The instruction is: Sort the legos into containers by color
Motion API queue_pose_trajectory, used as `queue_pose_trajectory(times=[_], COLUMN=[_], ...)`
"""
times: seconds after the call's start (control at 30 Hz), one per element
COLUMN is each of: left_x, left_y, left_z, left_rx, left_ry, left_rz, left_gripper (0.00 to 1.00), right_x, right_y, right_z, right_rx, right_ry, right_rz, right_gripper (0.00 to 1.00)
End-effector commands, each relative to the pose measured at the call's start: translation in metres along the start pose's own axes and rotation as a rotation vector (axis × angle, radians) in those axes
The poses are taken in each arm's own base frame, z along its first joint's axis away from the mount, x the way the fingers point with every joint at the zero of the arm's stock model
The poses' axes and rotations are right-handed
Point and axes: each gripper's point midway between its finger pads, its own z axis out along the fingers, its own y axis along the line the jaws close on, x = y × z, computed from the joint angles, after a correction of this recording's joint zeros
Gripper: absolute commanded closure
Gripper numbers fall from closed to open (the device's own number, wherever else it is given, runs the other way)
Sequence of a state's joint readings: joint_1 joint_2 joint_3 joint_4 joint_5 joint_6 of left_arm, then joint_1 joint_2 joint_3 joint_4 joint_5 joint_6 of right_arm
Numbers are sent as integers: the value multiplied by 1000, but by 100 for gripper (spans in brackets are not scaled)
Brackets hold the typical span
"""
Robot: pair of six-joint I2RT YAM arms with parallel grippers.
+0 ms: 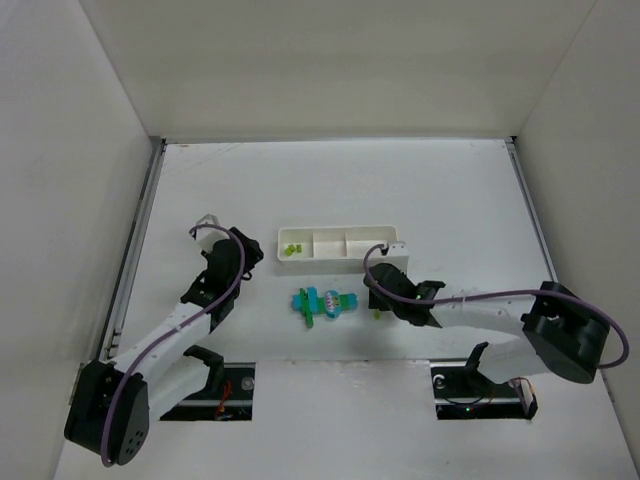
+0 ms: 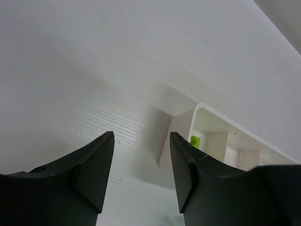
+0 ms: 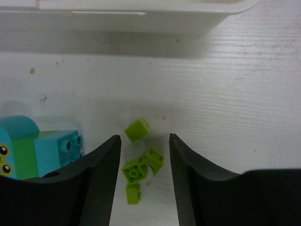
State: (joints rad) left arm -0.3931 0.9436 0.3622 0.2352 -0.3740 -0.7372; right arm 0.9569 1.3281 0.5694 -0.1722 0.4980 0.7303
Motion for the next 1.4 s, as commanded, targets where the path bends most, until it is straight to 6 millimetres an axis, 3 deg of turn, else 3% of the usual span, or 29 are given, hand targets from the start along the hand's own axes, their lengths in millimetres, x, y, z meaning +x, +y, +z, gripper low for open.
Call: queue_pose_trajectory(times=[0.0,0.4,0.53,0.63,0.73,0.9,1.0,1.13,1.2,1.27,1.37], left_x=[-27,-29,-30,-27,-23,-22,-22,-24,-24,-23,-24], left_y=[-23,-26,-27,-26,-24,-19,-15,-10,-8,-8,-10], left_z=[-5,-4,-4,-2,-2,-7,-10,-12,-11,-11,-10], left_rx=[52,53,58,53,53,56,52,44,39,37,40], left_ry=[-62,-63,-69,-63,-58,-62,-64,-69,-71,-69,-69], left_rz=[-18,-13,-15,-14,-20,-27,-32,-36,-37,-36,-36], left_gripper=[52,52,52,52,52,52,52,52,52,52,52], right_x=[-17,-27,-54,-88,-116,-152,-160,-161,-161,-166,-173], right_y=[18,17,23,48,96,164,194,213,217,213,193], right_z=[8,13,-7,-25,-25,-5,15,34,35,27,6], right_rx=[-13,14,-31,-123,-256,-381,-406,-416,-420,-419,-409], right_ry=[-45,-59,-132,-199,-229,-264,-250,-224,-222,-238,-274], right_rz=[7,8,47,60,48,43,35,27,27,34,51], right_gripper=[51,78,79,78,78,78,78,76,63,54,49])
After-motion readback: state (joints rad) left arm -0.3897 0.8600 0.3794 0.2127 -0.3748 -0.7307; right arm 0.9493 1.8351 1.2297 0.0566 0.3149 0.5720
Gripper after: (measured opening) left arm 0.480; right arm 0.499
